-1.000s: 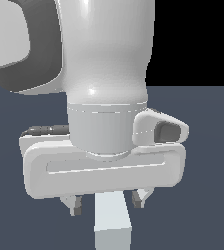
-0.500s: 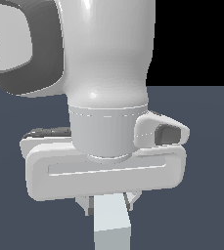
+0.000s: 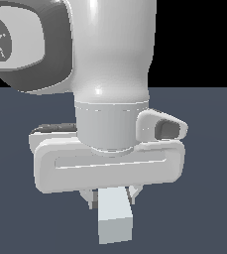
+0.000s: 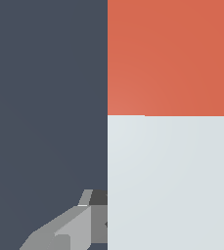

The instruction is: Insert the peg into the horizontal hole in a box.

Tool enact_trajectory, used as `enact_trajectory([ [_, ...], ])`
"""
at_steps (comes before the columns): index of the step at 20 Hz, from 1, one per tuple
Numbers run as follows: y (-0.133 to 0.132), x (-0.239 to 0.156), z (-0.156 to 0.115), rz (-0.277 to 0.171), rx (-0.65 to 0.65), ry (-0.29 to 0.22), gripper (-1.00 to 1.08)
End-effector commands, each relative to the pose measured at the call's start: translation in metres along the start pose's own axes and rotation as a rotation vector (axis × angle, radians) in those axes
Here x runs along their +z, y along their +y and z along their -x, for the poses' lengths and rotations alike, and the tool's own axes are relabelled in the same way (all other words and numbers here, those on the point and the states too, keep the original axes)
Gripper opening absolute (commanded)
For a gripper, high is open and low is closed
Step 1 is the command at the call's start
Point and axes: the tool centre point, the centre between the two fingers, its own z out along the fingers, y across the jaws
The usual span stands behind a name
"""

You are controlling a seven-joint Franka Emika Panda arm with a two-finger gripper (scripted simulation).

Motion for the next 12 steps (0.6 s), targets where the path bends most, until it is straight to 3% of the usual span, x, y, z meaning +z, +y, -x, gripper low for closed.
enact_trajectory([
  [1, 0.007, -0.007, -0.014, 0.004, -0.005, -0.001, -1.00],
  [12, 0.048, -0.053, -0.127, 0.004, -0.025, -0.002, -1.00],
])
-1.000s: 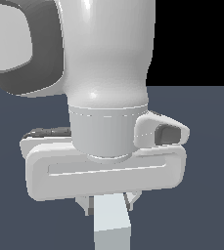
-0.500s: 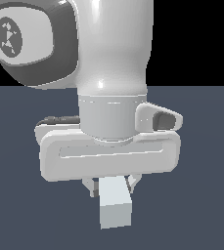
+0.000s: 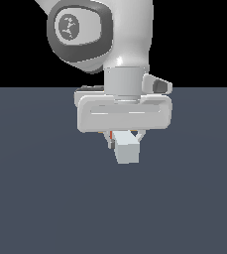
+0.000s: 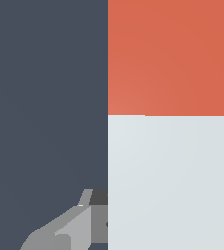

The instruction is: Insert the peg into the horizontal hole in a box.

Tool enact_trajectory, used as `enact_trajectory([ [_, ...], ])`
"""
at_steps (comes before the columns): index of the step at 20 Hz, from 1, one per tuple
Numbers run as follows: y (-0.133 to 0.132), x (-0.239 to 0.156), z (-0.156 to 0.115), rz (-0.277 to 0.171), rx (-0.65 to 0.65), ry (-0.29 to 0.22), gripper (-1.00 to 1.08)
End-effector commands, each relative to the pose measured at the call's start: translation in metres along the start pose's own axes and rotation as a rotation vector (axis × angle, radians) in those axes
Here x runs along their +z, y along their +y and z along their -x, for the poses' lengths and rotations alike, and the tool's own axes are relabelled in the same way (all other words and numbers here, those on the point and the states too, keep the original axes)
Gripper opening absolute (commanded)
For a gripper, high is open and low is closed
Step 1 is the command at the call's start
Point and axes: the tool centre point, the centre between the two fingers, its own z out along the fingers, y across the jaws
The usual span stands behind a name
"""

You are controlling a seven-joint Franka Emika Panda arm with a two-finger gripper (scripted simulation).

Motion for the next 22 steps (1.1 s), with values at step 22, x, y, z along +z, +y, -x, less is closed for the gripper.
enact_trajectory([
  [22, 0.044, -0.044, -0.099, 0.004, -0.019, 0.000, -1.00],
])
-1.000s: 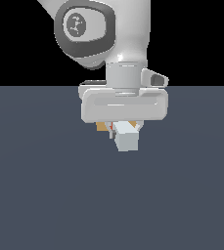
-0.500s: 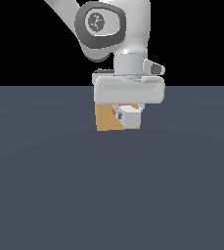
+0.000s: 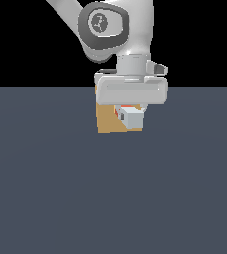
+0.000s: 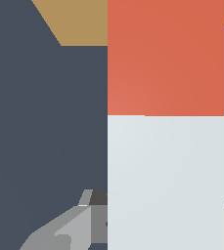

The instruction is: Insert the peg into the horizontal hole in a box.

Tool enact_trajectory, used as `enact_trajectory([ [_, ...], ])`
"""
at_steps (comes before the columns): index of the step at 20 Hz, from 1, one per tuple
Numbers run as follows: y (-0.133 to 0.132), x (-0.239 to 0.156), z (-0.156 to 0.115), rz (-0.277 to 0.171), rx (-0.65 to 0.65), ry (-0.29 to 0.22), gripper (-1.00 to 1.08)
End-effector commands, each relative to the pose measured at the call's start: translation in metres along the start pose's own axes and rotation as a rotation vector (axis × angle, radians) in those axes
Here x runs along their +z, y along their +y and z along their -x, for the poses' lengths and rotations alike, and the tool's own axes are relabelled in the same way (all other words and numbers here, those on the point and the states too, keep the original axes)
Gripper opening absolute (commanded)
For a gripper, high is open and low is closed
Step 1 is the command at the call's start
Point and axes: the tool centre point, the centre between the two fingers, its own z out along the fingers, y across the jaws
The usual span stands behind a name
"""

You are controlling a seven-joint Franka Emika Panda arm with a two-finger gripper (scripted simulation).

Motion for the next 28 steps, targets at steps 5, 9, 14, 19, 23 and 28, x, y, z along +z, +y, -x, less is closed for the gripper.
enact_trajectory([
  [5, 0.004, -0.005, 0.001, 0.009, 0.000, 0.000, -1.00],
  [9, 0.002, -0.003, -0.003, 0.005, 0.000, 0.000, -1.00],
  [14, 0.002, -0.003, -0.026, 0.005, 0.000, 0.000, -1.00],
  [19, 0.002, -0.004, -0.069, 0.007, 0.000, 0.000, -1.00],
  [23, 0.002, -0.005, -0.095, 0.008, 0.000, 0.000, -1.00],
  [28, 0.003, -0.005, -0.109, 0.009, 0.000, 0.000, -1.00],
])
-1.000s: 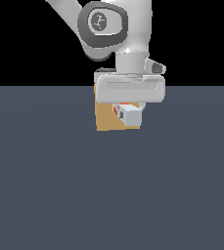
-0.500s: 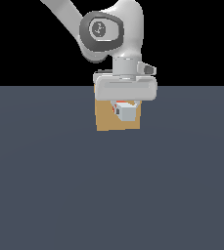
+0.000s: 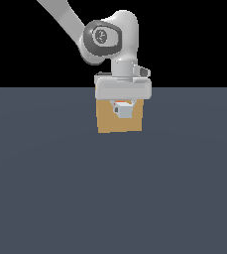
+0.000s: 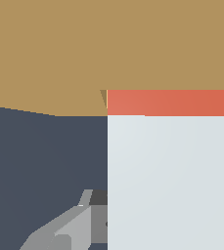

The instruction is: Insert the peg into the horizontal hole in a box.

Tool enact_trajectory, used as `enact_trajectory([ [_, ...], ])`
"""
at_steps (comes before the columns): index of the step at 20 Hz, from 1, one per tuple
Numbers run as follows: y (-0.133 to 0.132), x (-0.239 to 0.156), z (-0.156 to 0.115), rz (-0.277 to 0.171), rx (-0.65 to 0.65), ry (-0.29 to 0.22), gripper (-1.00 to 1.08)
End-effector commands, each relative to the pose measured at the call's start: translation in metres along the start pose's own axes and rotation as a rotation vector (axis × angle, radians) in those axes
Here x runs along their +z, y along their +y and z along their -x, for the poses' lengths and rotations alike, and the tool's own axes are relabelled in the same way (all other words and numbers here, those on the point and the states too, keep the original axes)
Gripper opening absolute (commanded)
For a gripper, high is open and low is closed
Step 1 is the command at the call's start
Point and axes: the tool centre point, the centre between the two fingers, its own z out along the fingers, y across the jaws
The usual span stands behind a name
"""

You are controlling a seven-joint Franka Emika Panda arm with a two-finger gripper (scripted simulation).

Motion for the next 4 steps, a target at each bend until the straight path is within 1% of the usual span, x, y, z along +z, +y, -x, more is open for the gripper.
enact_trajectory([
  [1, 0.0019, -0.0024, -0.0104, 0.006, -0.007, 0.004, -1.00],
  [4, 0.0027, -0.0024, -0.0081, 0.006, -0.007, 0.004, -1.00],
])
